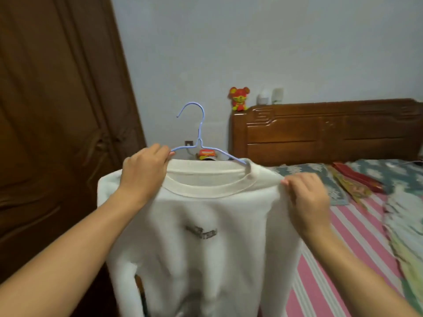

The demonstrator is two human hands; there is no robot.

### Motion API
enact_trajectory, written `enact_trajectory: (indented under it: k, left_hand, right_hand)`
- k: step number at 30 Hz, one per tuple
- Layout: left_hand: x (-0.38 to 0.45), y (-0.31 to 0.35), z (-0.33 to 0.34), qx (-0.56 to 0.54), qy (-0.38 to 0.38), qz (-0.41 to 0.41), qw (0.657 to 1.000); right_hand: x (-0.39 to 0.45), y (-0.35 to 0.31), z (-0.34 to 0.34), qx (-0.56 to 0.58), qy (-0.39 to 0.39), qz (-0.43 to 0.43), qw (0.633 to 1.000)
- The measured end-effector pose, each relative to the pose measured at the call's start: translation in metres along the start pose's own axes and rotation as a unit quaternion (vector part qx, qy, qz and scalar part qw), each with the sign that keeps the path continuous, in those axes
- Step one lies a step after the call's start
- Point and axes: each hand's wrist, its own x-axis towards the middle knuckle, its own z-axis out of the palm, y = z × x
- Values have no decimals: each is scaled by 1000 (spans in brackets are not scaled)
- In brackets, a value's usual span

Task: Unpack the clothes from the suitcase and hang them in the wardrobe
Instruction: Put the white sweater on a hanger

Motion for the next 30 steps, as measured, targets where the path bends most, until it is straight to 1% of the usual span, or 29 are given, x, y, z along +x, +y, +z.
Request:
enact_trajectory:
  k: [1,2,3,4,5,6,7,8,9,11,13,15,17,19,20,22,24,25,26,27,28,30]
  left_hand:
    - [-7,-14,-5,11,0,-11,1000]
    - [-15,-29,-11,20,2,-15,1000]
    - [-22,-44,-17,22,4,-16,1000]
    - [-29,-59,-23,18,6,-19,1000]
    - [-36,-74,-30,9,6,-25,1000]
    - [-43,-90,-36,3,4,-33,999]
    - [-51,-106,-40,3,1,-44,999]
    - [-59,-122,-44,6,-2,-57,998]
    - [-69,-138,-47,9,-6,-69,998]
    - [-93,-167,-53,12,-13,-94,995]
    - [-118,-193,-57,15,-27,-127,991]
    - [-140,-217,-66,21,-36,-164,986]
    - [-159,-235,-80,11,-52,-193,980]
    - [-174,-244,-100,-1,-65,-206,976]
    - [-181,-246,-110,1,-65,-209,976]
    - [-195,-246,-130,18,-41,-225,973]
    - [-210,-241,-150,37,-14,-255,966]
    - [-216,-238,-159,48,-7,-261,964]
    - [-221,-236,-166,60,-8,-267,962]
    - [-224,-236,-172,72,-16,-277,958]
    - [-225,-238,-177,85,-31,-293,952]
    - [-223,-247,-184,112,-63,-337,933]
  right_hand:
    - [-6,-9,14,10,-24,-29,999]
    - [-7,-20,26,34,-49,-30,998]
    - [-1,-31,37,71,-78,-11,994]
    - [10,-46,46,117,-128,18,985]
    - [22,-58,58,163,-206,35,964]
    - [35,-72,70,182,-304,23,935]
    - [44,-87,83,172,-398,-8,901]
    - [51,-102,94,158,-459,-50,873]
    - [55,-116,106,165,-486,-77,855]
    - [58,-149,126,239,-504,-123,821]
    - [56,-190,135,328,-524,-159,770]
    - [54,-227,138,403,-549,-180,709]
    - [51,-255,144,441,-577,-217,652]
    - [50,-276,149,463,-608,-258,591]
    - [50,-285,151,478,-618,-264,565]
    - [50,-303,157,524,-630,-239,521]
    - [54,-322,161,575,-656,-158,463]
    - [55,-330,163,586,-668,-137,437]
    - [55,-339,166,590,-674,-142,421]
    - [55,-349,169,583,-679,-164,415]
    - [54,-357,172,576,-691,-181,398]
    - [51,-375,174,581,-710,-166,361]
